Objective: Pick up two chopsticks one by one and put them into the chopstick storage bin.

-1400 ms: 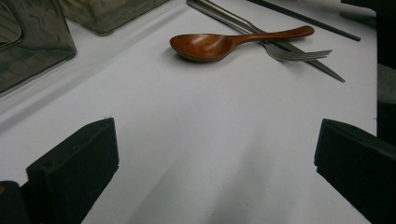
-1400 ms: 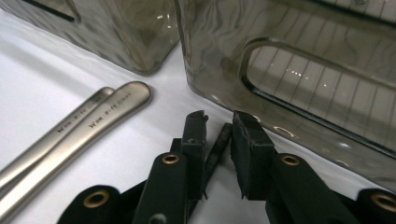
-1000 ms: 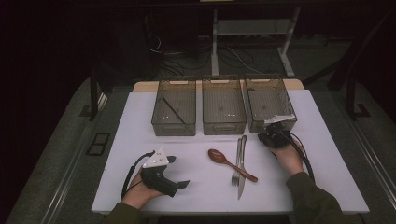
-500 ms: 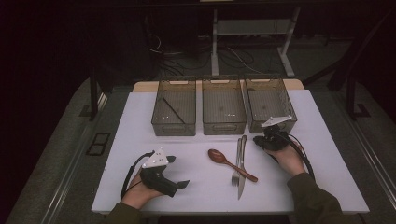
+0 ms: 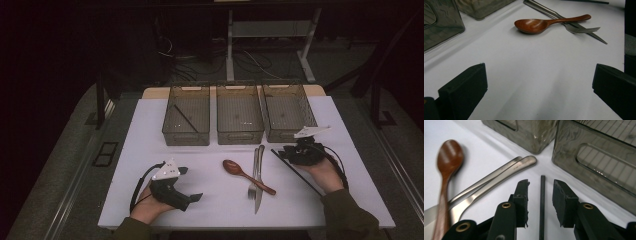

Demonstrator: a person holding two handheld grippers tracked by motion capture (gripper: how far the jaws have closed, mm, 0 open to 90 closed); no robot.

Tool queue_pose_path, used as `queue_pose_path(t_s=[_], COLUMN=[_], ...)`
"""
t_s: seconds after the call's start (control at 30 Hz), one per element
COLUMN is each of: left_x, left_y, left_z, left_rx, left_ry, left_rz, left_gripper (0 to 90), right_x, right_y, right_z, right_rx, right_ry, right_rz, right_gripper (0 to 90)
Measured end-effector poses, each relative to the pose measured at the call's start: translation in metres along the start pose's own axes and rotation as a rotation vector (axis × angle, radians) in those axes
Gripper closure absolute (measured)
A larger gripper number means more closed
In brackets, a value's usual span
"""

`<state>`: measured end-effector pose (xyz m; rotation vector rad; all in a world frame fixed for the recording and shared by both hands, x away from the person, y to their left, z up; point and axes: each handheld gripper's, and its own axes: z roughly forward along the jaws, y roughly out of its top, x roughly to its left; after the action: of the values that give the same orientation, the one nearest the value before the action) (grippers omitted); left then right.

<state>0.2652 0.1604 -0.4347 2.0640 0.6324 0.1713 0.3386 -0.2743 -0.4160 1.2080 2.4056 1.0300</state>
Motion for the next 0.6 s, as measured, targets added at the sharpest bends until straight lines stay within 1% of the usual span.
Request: queue_pose_path(t_s=[0.17, 0.2, 0.3, 0.33, 0.37, 0.47, 0.53, 0.6], left_x=[0.0, 0.0, 0.0, 0.0, 0.0, 0.001, 0.0, 0.001], left_y=[0.0, 0.0, 0.0, 0.0, 0.0, 0.0, 0.0, 0.0], left_z=[0.0, 0.0, 0.0, 0.0, 0.0, 0.0, 0.0, 0.0], left_rx=[0.002, 0.002, 0.002, 0.0, -0.001, 0.003, 0.002, 0.006], left_ry=[0.0, 0.001, 0.0, 0.001, 0.001, 0.001, 0.002, 0.003], left_rz=[0.0, 0.0, 0.002, 0.0, -0.001, 0.003, -0.003, 0.003], left_gripper=[0.0, 0.0, 0.0, 0.0, 0.0, 0.0, 0.0, 0.0], right_x=[0.003, 0.003, 0.004, 0.004, 0.005, 0.004, 0.005, 0.006], right_y=[-0.013, -0.016, -0.026, -0.029, -0.033, -0.044, -0.05, -0.057], right_z=[-0.017, -0.02, -0.029, -0.032, -0.034, -0.041, -0.044, -0.046], right_rx=[0.001, 0.0, 0.012, 0.014, 0.022, 0.03, 0.041, 0.051], right_ry=[0.003, 0.001, -0.001, -0.003, -0.008, -0.009, -0.009, -0.019], right_rz=[-0.008, -0.02, -0.021, -0.03, -0.03, -0.034, -0.038, -0.046], right_gripper=[65.1, 65.5, 66.8, 67.4, 68.3, 69.5, 70.6, 71.4])
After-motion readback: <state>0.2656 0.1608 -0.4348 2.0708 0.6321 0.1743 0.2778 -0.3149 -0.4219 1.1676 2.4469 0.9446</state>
